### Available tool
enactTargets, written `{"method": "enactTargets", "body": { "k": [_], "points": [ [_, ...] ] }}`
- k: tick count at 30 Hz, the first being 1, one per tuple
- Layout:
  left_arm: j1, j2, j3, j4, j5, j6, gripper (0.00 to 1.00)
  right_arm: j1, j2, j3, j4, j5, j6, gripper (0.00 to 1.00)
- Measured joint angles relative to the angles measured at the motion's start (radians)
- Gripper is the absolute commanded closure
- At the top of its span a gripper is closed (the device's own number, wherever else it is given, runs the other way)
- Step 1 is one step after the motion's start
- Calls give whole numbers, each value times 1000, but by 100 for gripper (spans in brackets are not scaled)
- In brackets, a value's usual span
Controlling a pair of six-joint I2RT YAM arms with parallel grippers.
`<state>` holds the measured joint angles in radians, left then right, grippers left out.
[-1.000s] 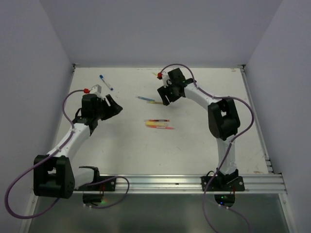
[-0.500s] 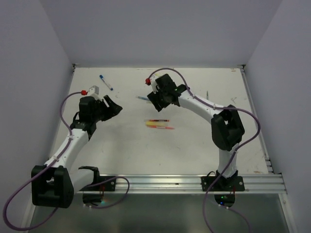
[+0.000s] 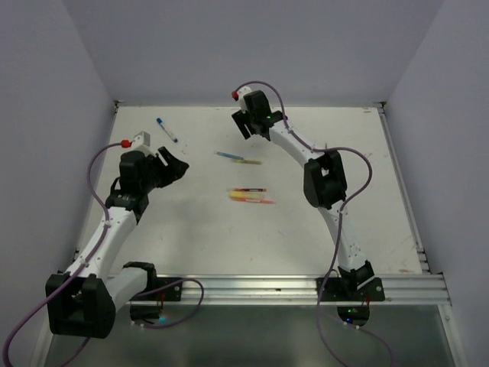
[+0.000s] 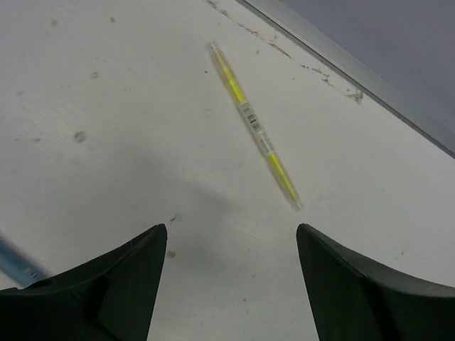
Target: Open the pen caps
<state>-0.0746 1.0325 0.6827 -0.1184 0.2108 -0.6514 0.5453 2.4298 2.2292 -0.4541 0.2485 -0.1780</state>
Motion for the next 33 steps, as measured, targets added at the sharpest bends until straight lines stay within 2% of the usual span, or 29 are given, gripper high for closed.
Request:
{"method": "enactTargets", "body": {
  "k": [4, 7, 13, 18, 33],
  "points": [
    [0, 1, -3, 23, 14, 0, 35, -68, 60, 18, 21, -42, -48, 12],
    [0, 10, -11, 60, 32, -3, 35, -111, 82, 29, 34, -80, -91, 11],
    [0, 56, -25, 127, 79, -19, 35, -147, 151, 164, 27, -203, -112, 1],
    [0, 57, -27, 147, 101, -20, 35, -149, 204, 248, 6, -299, -106, 1],
    [0, 13, -41, 185, 144, -23, 36, -187, 285, 262, -5, -374, -21, 1]
  ]
}}
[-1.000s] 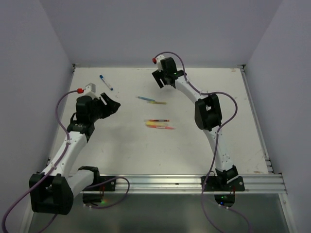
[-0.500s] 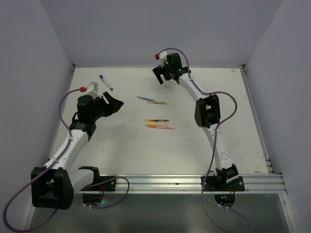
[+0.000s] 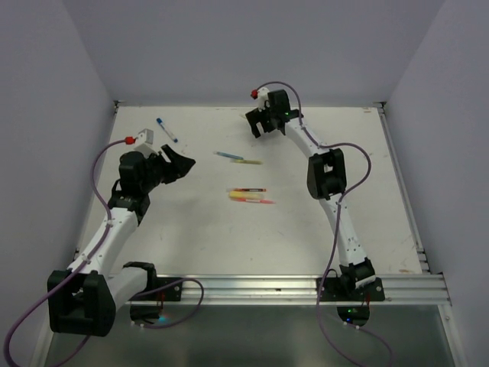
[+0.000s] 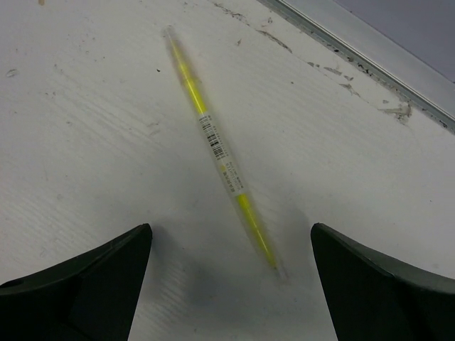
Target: Open the pen caps
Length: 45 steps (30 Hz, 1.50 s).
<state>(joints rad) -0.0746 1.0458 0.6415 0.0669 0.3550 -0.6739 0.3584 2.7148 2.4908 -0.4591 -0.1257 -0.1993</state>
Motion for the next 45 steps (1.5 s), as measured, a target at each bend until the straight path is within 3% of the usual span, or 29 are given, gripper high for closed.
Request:
{"method": "enactTargets", "body": {
  "k": [11, 18, 20, 21, 28, 31, 38, 42, 45],
  "points": [
    [0, 1, 0, 25, 20, -6, 36, -14, 13, 29, -58, -96, 17, 7],
    [0, -14, 0, 23, 25, -7, 36, -13, 13, 45, -103, -104, 51, 19],
    [0, -22, 0, 22, 27, -7, 35, -14, 13, 48, -109, -102, 61, 25],
    [0, -26, 0, 22, 27, -7, 35, -14, 13, 50, -112, -101, 67, 35],
    [0, -32, -1, 23, 27, -7, 35, 8, 29, 74, -121, -5, 82, 45],
    [0, -31, -2, 26, 29, -8, 35, 28, 29, 75, -121, 35, 78, 56],
    [0, -27, -19, 37, 35, -15, 35, 61, 29, 75, -120, 53, 77, 66],
    [0, -27, -23, 37, 35, -15, 35, 61, 29, 75, -121, 28, 69, 95],
    [0, -27, -23, 37, 35, -15, 35, 61, 29, 75, -121, 16, 75, 100]
  ]
}}
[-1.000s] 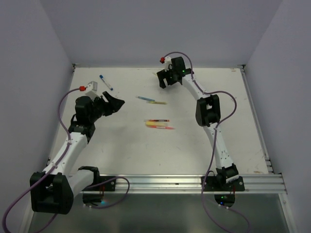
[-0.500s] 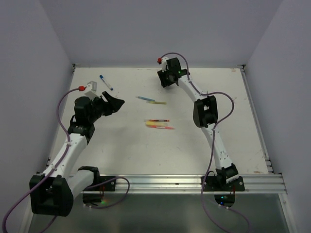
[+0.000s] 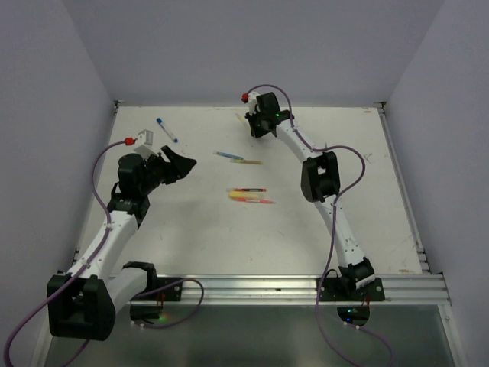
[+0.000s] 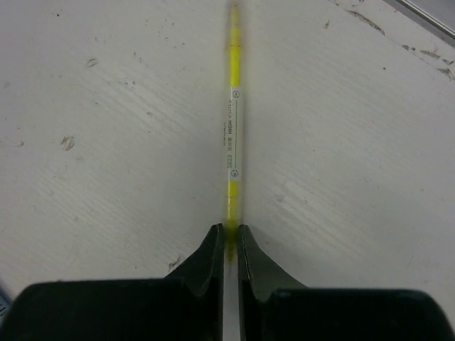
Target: Open the pen caps
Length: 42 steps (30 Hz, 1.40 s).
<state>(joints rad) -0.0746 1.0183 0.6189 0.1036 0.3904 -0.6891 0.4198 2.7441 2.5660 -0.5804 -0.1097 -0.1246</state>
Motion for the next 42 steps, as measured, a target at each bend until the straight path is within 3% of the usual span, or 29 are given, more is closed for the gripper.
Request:
{"method": "enactTargets", "body": {
  "k": [6, 12, 20, 25, 35, 42],
  "points": [
    [0, -13, 0, -9, 0, 0, 35, -3, -4, -16, 15, -16, 31, 100],
    [0, -28, 0, -24, 12, -9, 35, -2, -149, -286, 148, -40, 132, 100],
    [0, -58, -23, -9, 103, -89, 37, 60, -633, -970, 334, -60, 286, 100],
    [0, -63, -31, 0, 169, -140, 38, 164, -1045, -1344, 439, -38, 347, 100],
    [-83, -142, -66, 10, 172, -210, 40, 211, -1558, -1758, 431, -72, 459, 100],
    [-258, -177, -138, 74, 49, -289, 45, 233, -1771, -1839, 341, -163, 486, 100]
  ]
}}
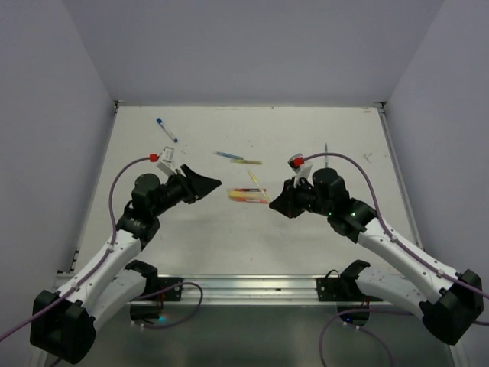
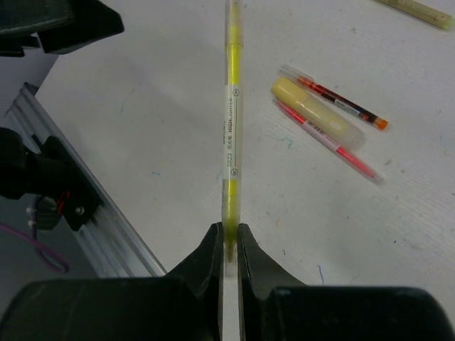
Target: Open the pen caps
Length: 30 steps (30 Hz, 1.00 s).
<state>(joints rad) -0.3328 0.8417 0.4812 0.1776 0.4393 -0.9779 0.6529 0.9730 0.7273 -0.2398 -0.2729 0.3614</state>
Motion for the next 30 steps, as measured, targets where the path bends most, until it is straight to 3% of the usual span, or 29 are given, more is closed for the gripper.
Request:
{"method": "enactTargets", "body": {
  "k": [8, 17, 30],
  "points": [
    [-173, 67, -4, 91, -145, -52, 41, 2, -145, 0, -93, -80, 5, 100],
    [-290, 238, -1, 248, -208, -108, 40, 2, -144, 0, -133, -122, 4, 100],
    [-318, 339, 35, 399, -217, -147, 41, 2, -127, -15, -142, -153, 5, 100]
  ]
}}
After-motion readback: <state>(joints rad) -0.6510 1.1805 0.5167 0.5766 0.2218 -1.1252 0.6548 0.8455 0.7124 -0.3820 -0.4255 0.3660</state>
